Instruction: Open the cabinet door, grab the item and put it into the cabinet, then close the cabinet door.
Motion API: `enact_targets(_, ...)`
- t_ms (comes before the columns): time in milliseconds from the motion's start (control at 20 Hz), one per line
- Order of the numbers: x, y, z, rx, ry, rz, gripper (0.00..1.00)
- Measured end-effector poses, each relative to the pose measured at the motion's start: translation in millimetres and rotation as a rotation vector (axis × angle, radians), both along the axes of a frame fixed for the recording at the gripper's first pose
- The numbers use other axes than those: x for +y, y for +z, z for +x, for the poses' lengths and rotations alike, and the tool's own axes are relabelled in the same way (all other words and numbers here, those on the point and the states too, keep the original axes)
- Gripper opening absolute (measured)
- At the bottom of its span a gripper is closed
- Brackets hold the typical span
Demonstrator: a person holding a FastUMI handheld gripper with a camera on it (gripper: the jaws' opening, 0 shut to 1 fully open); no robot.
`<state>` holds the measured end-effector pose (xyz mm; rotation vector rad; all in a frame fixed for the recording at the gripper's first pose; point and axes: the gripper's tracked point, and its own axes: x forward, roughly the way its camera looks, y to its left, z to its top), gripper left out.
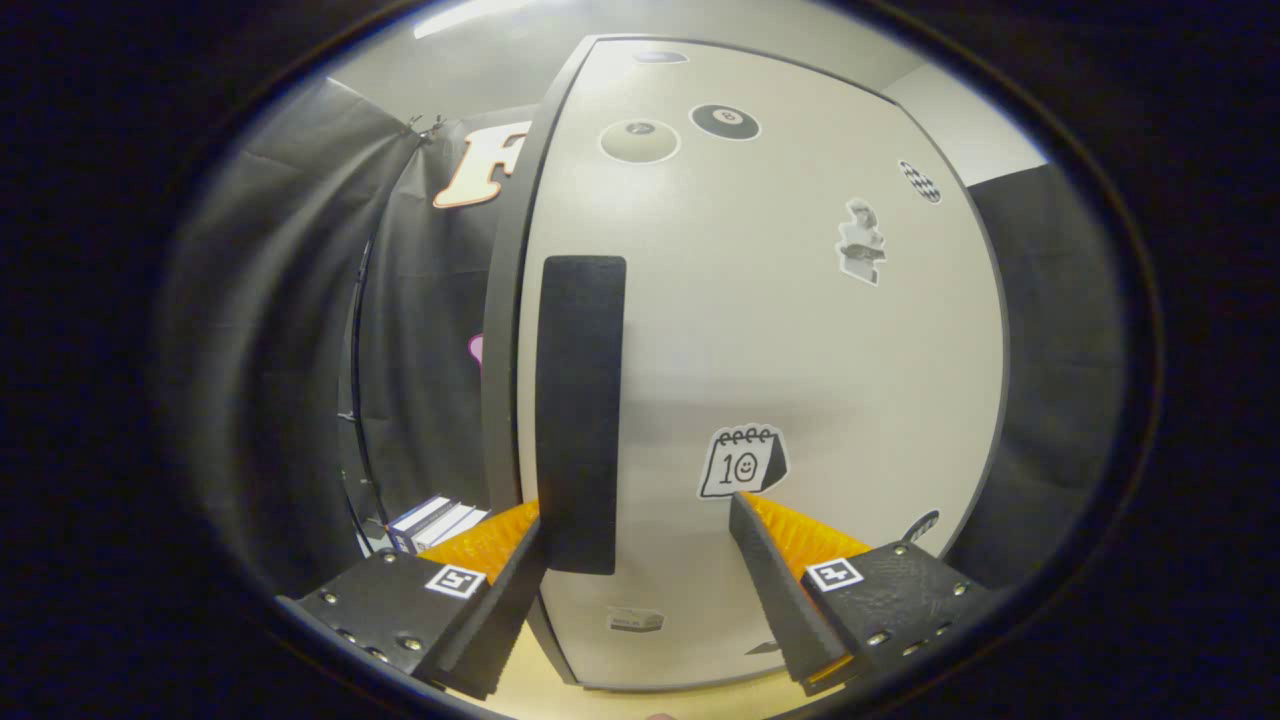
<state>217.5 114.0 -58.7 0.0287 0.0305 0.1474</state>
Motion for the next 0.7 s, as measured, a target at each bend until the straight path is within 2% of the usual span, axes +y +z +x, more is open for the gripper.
enact_targets(250, -5, 16, -22, -0.007, 0.027, 0.048, 1.0)
enact_targets(400, -15, 25, -55, -0.007, 0.033, 0.049, 1.0)
enact_targets(700, -61, 35, -128, -0.018, -0.015, 0.0, 1.0)
